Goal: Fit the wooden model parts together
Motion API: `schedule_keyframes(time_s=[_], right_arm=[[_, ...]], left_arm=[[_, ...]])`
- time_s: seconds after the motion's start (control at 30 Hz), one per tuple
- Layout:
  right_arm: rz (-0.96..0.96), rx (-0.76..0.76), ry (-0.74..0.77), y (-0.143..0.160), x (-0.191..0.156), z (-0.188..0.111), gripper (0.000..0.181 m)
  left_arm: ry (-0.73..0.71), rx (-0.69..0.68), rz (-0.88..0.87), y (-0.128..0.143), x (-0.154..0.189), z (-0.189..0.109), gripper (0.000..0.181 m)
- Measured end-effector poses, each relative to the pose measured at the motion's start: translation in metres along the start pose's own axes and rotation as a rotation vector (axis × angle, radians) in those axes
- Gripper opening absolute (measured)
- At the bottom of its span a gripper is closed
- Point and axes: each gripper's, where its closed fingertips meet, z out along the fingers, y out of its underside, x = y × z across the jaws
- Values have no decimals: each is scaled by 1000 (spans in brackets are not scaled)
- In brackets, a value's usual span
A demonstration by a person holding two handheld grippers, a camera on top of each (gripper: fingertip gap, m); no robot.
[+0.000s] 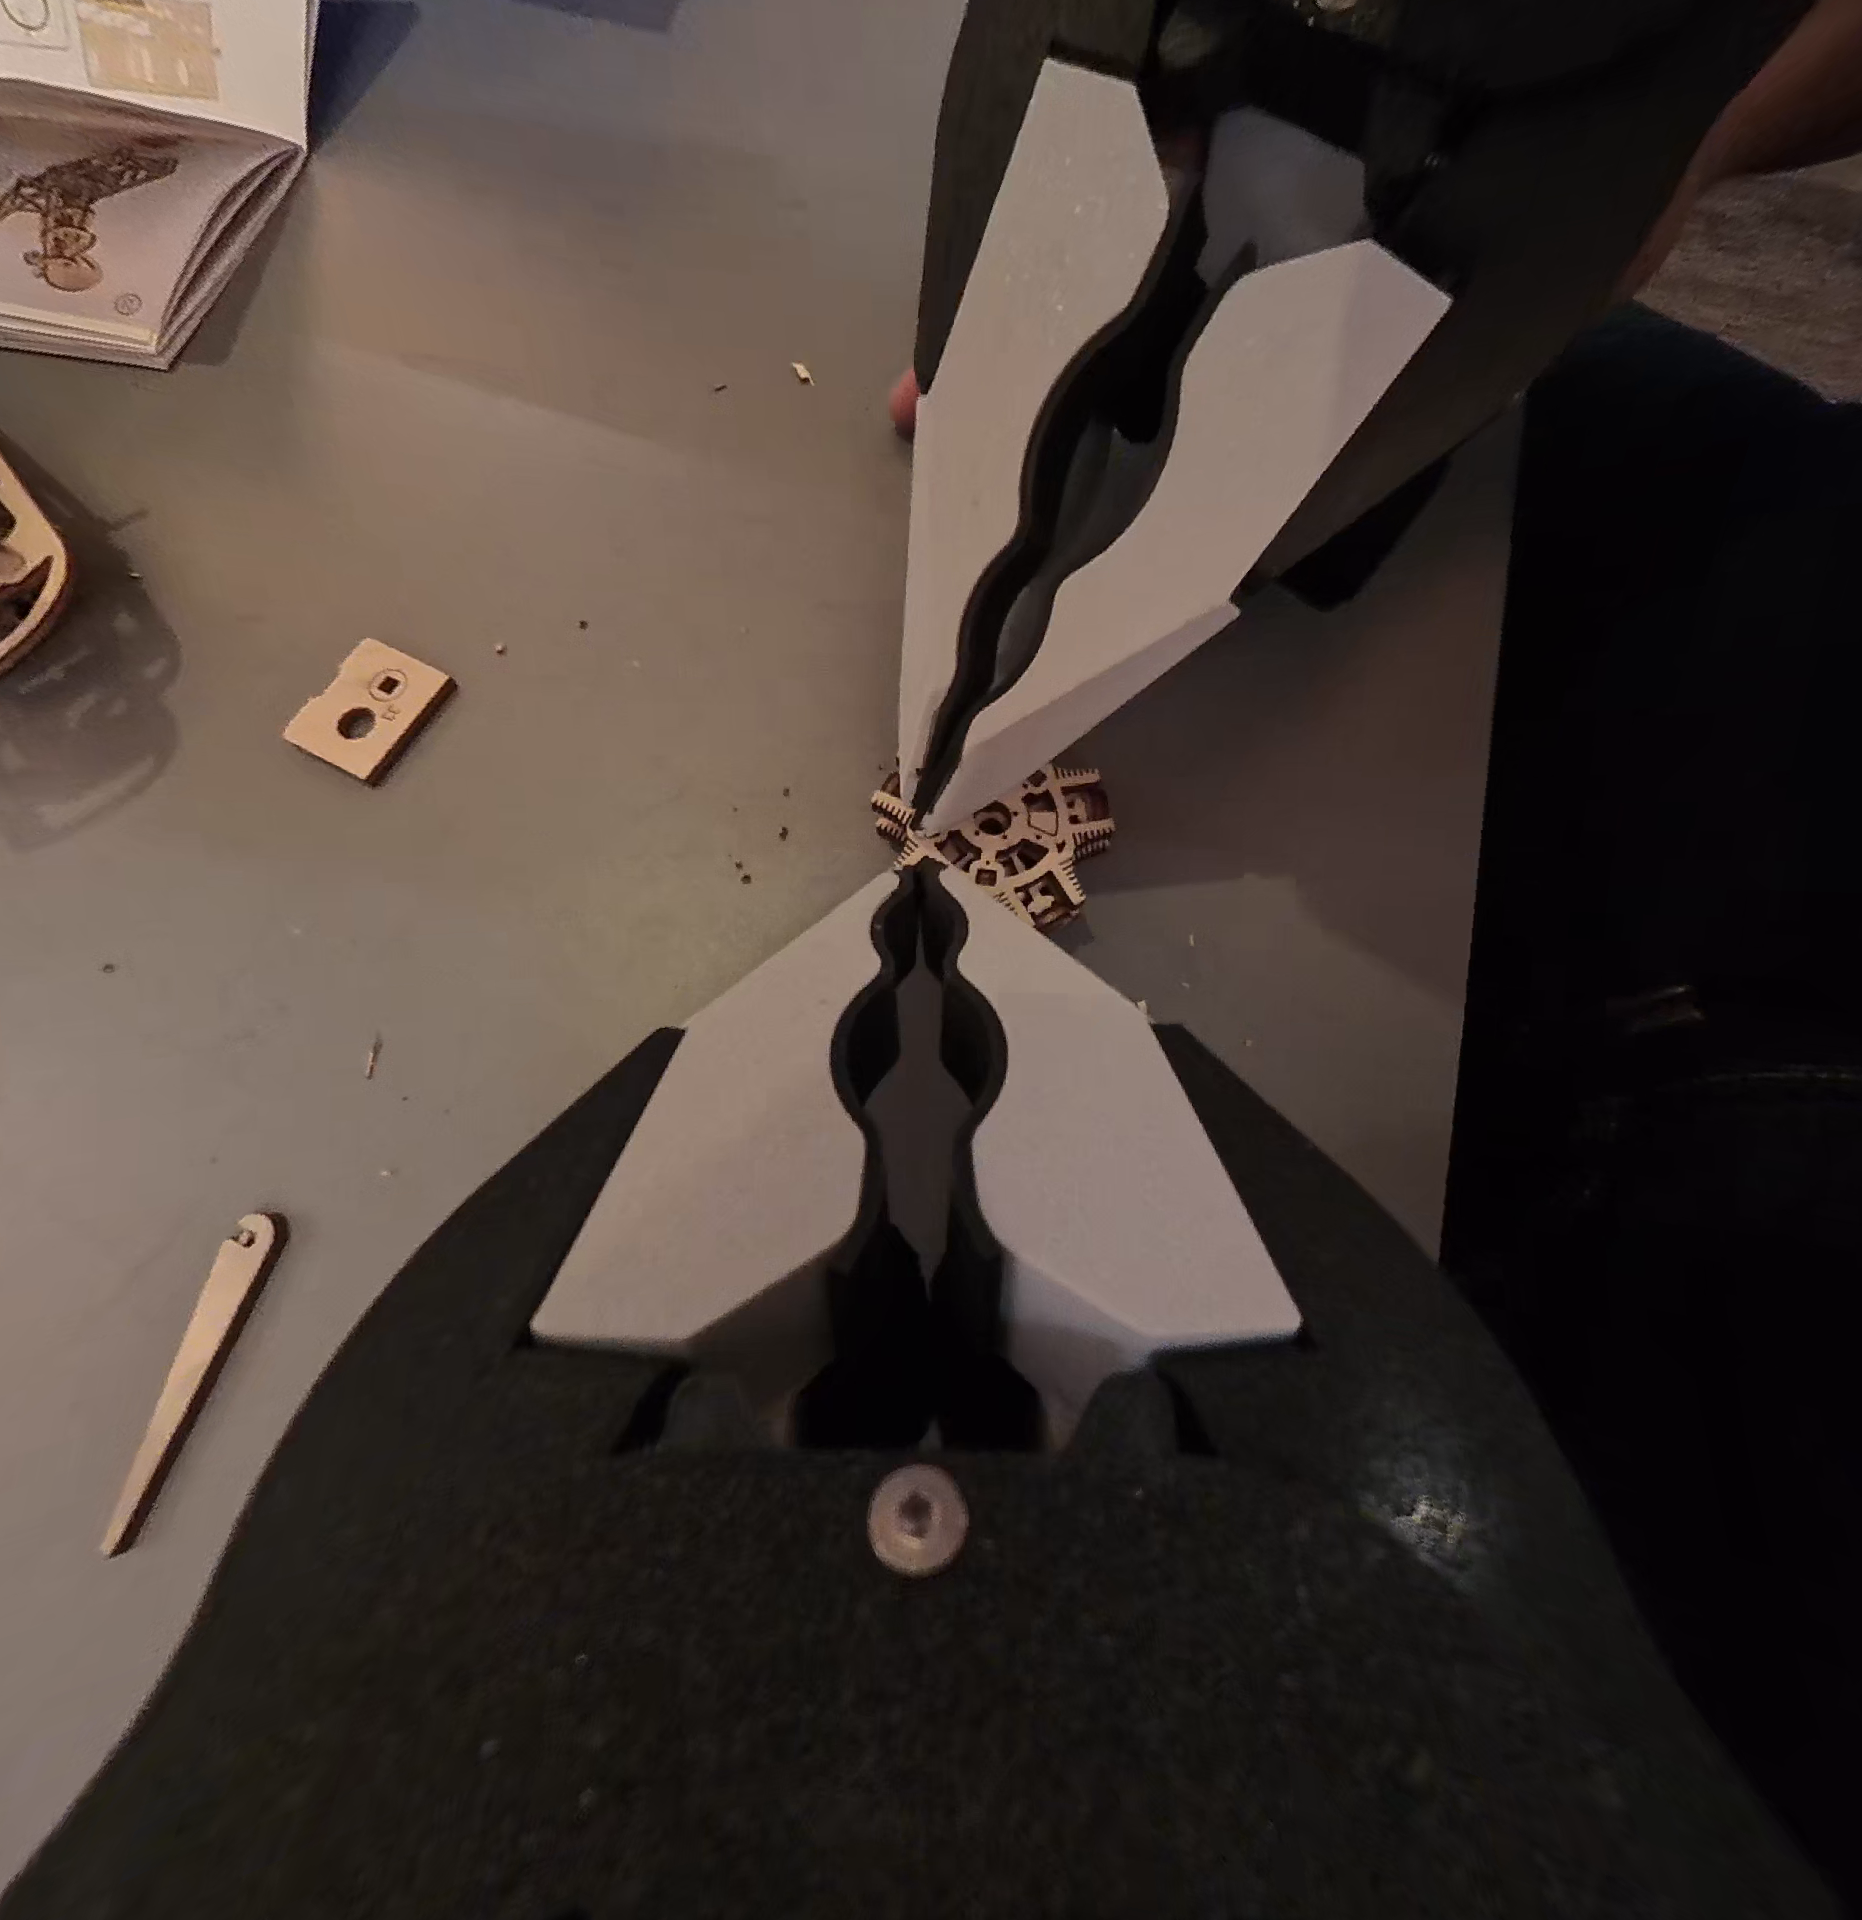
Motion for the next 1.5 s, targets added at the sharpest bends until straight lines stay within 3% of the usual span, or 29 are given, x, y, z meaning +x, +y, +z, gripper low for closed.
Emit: schedule_keyframes(time_s=[0.2,0.3,0.4,0.47,0.6,0.73,1.03,1.33,1.5], right_arm=[[37,-10,-14,1,0,0,0],[115,7,-76,0,-2,0,0],[272,158,-120,-17,17,-16,0],[347,209,-213,-27,25,-32,0],[363,22,-313,2,25,-24,0],[330,18,-403,-3,6,-11,0],[209,-23,-325,3,1,-1,0],[249,-39,-324,4,1,0,0],[305,41,-358,0,2,-6,0]], left_arm=[[-60,-4,72,1,0,1,0],[-20,6,45,-2,2,0,0],[-14,130,50,-20,2,-7,0],[2,96,42,-17,3,-3,0],[12,67,9,-16,-3,3,0],[32,30,-47,-12,-9,8,0],[-6,3,10,-9,-8,11,0],[-33,-6,43,-6,-8,12,0],[-2,13,24,-9,-7,8,0]])
